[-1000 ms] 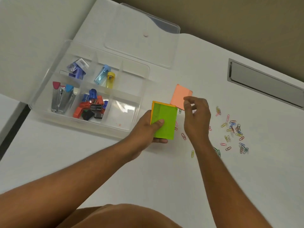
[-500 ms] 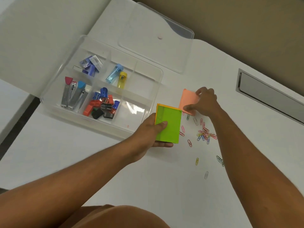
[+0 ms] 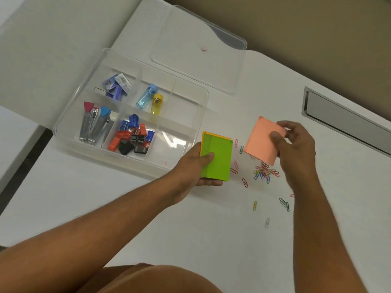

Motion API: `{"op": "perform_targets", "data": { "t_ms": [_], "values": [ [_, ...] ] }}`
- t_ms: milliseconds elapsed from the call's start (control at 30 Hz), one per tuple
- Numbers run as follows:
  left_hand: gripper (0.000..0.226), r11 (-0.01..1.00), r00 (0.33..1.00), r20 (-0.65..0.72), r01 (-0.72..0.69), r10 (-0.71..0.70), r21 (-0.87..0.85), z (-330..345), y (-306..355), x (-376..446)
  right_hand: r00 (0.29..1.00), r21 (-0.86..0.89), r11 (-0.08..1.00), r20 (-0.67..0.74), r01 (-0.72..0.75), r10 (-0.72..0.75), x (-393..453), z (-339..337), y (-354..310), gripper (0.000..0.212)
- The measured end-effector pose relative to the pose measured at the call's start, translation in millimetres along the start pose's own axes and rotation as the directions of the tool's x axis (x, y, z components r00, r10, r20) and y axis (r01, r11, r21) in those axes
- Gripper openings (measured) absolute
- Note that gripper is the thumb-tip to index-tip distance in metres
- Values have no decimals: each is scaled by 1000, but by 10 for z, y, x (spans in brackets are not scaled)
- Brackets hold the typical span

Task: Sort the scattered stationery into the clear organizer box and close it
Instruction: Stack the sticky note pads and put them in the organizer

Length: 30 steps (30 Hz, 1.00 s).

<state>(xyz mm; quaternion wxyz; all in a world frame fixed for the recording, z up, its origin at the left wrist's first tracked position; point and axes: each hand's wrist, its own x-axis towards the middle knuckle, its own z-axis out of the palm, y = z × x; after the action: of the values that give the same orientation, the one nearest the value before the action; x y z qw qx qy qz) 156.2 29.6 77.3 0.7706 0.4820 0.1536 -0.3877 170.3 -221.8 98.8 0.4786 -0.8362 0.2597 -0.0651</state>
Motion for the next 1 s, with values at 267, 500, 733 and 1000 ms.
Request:
{"op": "perform_targets", "data": {
  "t_ms": [267, 500, 733, 1000],
  "values": [
    [30, 996, 986, 138, 90, -89, -5, 137, -53, -73, 990, -44, 996, -116, 79, -84, -964, 674, 28, 19],
    [51, 981, 966, 215, 169, -146, -94, 81, -82, -157, 961, -133, 971, -171, 197, -219, -1130, 975, -49, 16],
    [51, 996, 995, 79, 73, -68, -57, 2, -4, -205, 912, -106, 954, 338, 280, -231, -1031, 628, -263, 66],
    [52, 999, 980, 197, 16, -23, 38, -99, 141, -227, 827, -177, 922, 522, 345, -210, -939, 608, -415, 136]
  ]
}}
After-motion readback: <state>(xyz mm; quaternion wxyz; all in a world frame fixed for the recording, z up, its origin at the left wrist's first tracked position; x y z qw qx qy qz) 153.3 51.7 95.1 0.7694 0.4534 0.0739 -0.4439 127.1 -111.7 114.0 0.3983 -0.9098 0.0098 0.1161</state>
